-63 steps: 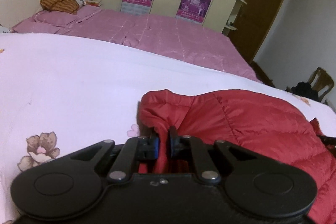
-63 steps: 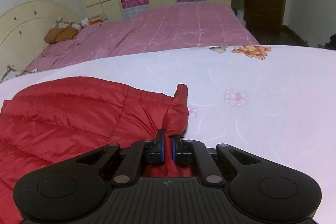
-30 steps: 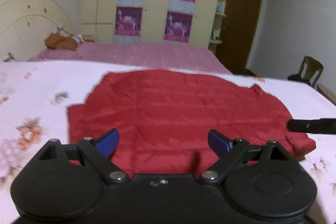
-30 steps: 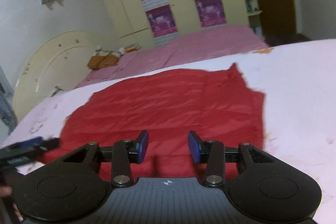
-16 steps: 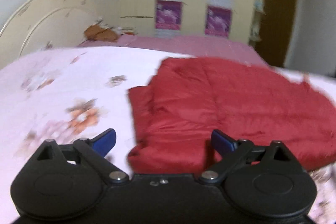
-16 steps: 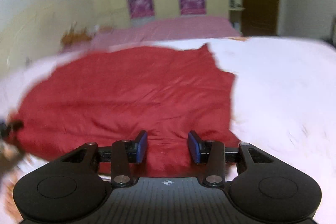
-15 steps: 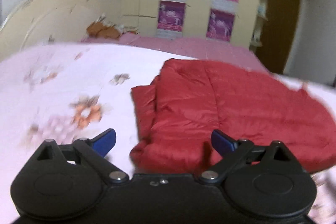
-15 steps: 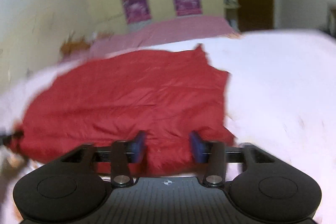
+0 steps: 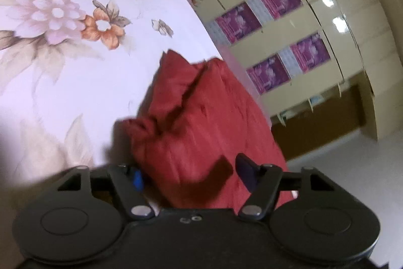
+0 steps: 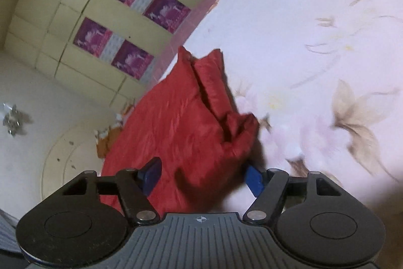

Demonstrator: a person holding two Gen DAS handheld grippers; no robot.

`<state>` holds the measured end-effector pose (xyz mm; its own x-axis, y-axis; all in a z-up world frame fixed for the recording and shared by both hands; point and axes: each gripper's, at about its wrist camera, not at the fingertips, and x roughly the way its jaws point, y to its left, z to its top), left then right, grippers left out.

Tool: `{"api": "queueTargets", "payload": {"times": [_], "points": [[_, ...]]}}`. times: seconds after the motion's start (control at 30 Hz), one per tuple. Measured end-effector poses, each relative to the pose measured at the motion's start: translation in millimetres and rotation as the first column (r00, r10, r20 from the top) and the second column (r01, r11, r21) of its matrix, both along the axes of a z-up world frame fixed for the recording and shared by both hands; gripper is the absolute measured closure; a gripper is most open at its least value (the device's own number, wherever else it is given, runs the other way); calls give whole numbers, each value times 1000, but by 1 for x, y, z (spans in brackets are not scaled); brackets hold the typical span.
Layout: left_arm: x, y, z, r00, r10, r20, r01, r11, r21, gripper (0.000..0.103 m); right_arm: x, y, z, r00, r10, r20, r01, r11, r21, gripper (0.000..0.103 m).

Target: Fold large clothes

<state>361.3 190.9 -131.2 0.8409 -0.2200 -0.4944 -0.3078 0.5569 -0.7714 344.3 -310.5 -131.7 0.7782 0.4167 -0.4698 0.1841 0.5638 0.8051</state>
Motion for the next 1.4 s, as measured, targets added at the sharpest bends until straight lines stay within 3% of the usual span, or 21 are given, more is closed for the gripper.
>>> {"api": "queueTargets", "payload": {"times": [0.07,0.1,0.17,0.3,0.5,0.73,1.03,1.4], "points": [[12,3,-2,1000,6,-23,-6,1000,4,58,11,1,-2,1000,9,-4,-9,1000,-17,52],[18,4,-3,999,-8,-35,8,1000,17,69,17,1,-3,1000,20,-12,-20,1000,-13,65],[21,3,3,998,-41,-37,42,998,44,79,17,1,-2,999,38,-4,-38,999,-22,73],[7,-4,24,997,-78,-11,78,990,119,85,7,1,16,998,59,31,-57,995,-87,85],[-38,-15,38,997,-79,-20,81,986,146,85,-20,0,33,995,96,38,-90,986,-141,86],[-103,-20,33,997,-65,-51,70,991,115,85,-93,-13,39,991,134,20,-129,979,-160,86],[-171,-32,38,994,-88,-70,98,983,155,85,-173,-29,43,991,135,-6,-134,977,-165,86],[-219,-38,33,994,-84,-70,94,982,166,84,-206,-36,47,989,150,-21,-151,970,-188,86]]}}
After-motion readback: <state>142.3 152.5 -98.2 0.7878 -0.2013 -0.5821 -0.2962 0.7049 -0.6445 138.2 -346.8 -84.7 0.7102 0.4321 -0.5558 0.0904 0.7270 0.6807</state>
